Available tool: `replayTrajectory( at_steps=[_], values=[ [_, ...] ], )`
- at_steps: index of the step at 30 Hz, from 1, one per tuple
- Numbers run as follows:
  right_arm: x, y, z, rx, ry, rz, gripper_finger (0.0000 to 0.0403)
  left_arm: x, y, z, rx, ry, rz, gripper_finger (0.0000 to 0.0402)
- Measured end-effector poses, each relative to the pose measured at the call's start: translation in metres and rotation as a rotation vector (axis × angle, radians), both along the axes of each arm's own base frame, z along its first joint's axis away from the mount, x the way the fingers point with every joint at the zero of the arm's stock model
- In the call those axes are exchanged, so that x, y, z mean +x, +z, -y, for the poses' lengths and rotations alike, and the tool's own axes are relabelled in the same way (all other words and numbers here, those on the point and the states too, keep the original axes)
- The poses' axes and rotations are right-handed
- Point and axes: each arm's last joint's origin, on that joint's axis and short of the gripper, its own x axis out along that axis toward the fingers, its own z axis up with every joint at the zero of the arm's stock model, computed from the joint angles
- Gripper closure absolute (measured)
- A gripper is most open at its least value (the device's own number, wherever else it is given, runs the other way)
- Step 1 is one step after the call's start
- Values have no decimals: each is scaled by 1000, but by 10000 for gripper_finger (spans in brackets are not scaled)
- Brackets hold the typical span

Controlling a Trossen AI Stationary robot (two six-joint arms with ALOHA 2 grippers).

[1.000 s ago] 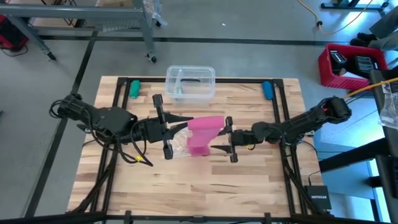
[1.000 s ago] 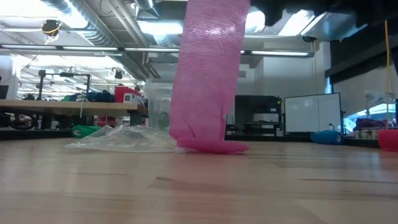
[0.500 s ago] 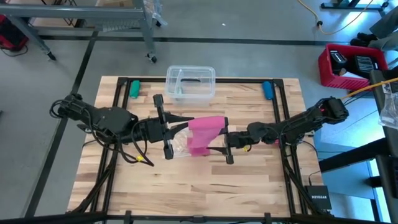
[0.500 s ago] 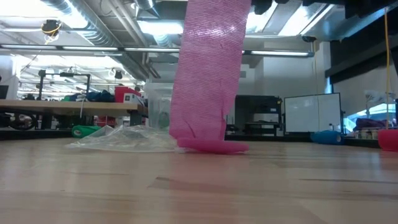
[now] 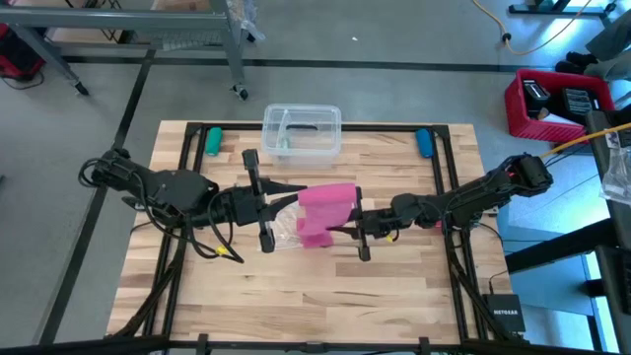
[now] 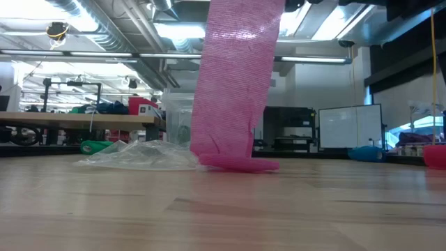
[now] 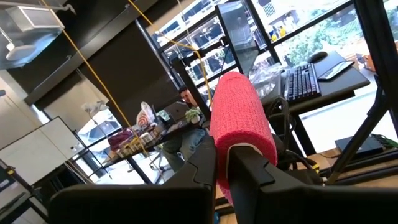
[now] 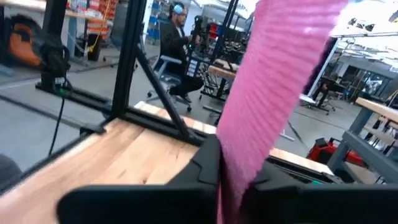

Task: Roll bandage
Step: Roll the pink bandage

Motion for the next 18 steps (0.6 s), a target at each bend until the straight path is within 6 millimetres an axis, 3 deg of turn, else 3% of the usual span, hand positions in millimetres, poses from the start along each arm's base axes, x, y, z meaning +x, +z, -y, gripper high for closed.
replayTrajectory(
  at_steps=[9, 18],
  values=[
    [-8, -5, -34, -21, 132, -101, 395, -1, 14, -9, 115, 138, 76, 386],
    [-12, 30, -78, -80, 180, -214, 398, 8, 13, -40, 172, 292, 36, 386]
  ],
)
